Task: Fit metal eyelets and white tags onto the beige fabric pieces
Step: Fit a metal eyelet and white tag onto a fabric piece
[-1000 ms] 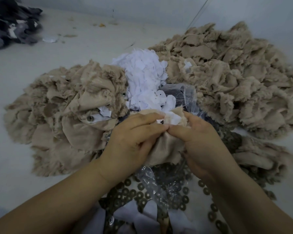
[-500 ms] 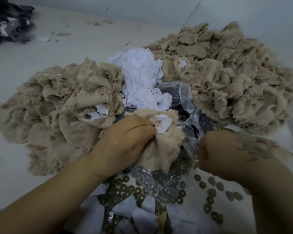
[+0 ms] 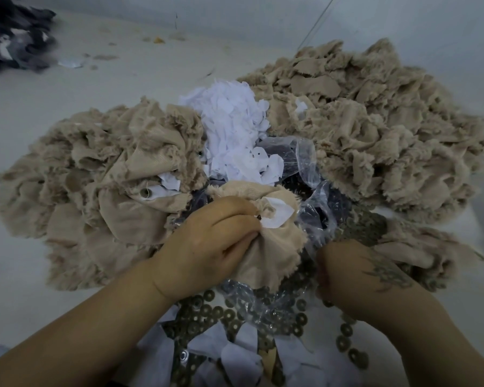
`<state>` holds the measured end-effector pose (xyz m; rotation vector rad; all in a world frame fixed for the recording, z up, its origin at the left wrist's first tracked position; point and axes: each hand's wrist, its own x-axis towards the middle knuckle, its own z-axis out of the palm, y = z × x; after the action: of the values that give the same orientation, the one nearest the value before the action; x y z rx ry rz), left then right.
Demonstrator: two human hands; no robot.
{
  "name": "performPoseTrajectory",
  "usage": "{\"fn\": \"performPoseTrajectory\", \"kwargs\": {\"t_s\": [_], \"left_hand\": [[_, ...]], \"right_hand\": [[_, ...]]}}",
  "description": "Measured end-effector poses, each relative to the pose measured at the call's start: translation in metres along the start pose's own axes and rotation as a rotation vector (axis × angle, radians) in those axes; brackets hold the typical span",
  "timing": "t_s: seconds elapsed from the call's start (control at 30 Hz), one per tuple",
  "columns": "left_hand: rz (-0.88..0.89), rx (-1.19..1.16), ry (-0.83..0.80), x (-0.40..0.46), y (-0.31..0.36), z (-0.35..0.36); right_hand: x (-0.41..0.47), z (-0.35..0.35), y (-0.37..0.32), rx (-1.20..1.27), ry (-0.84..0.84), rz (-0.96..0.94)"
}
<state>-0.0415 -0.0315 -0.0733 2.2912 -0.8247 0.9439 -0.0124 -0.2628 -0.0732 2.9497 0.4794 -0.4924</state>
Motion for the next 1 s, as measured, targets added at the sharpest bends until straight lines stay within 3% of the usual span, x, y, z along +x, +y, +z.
{"fn": "performPoseTrajectory", "kwargs": {"t_s": [0.13, 0.2, 0.3, 0.33, 0.37, 0.43, 0.53, 0.6, 0.73, 1.0], "left_hand": [[0.008, 0.028, -0.037, -0.004, -0.002, 0.002], [0.011, 0.011, -0.087, -0.006, -0.002, 0.003], [0.015, 0.019, -0.089, -0.006, -0.002, 0.006], [0.020, 0.019, -0.085, -0.005, -0.002, 0.006], [0.024, 0.014, -0.084, -0.004, -0.001, 0.006], [0.031, 0.004, -0.073, -0.003, -0.001, 0.005], [0.024, -0.005, -0.062, -0.001, -0.002, 0.005], [0.016, -0.010, -0.063, -0.002, -0.002, 0.006], [-0.015, -0.003, -0.039, -0.002, -0.001, 0.007], [-0.037, -0.094, -0.091, 0.001, -0.004, 0.010]], "right_hand": [[-0.007, -0.018, -0.007, 0.028, -0.051, 0.012], [-0.009, -0.032, -0.010, 0.046, 0.014, 0.031], [-0.009, -0.043, -0.010, 0.310, 0.551, -0.021], [-0.010, -0.047, -0.014, 0.439, 0.695, -0.112], [-0.011, -0.048, -0.020, 0.528, 0.738, -0.218], [-0.009, -0.046, -0.034, 0.600, 0.693, -0.388], [-0.003, -0.035, -0.047, 0.643, 0.741, -0.454], [-0.003, -0.031, -0.049, 0.723, 0.760, -0.439], [-0.004, -0.032, -0.049, 1.063, 0.539, -0.333], [-0.004, -0.032, -0.050, 0.999, 0.632, -0.300]]}}
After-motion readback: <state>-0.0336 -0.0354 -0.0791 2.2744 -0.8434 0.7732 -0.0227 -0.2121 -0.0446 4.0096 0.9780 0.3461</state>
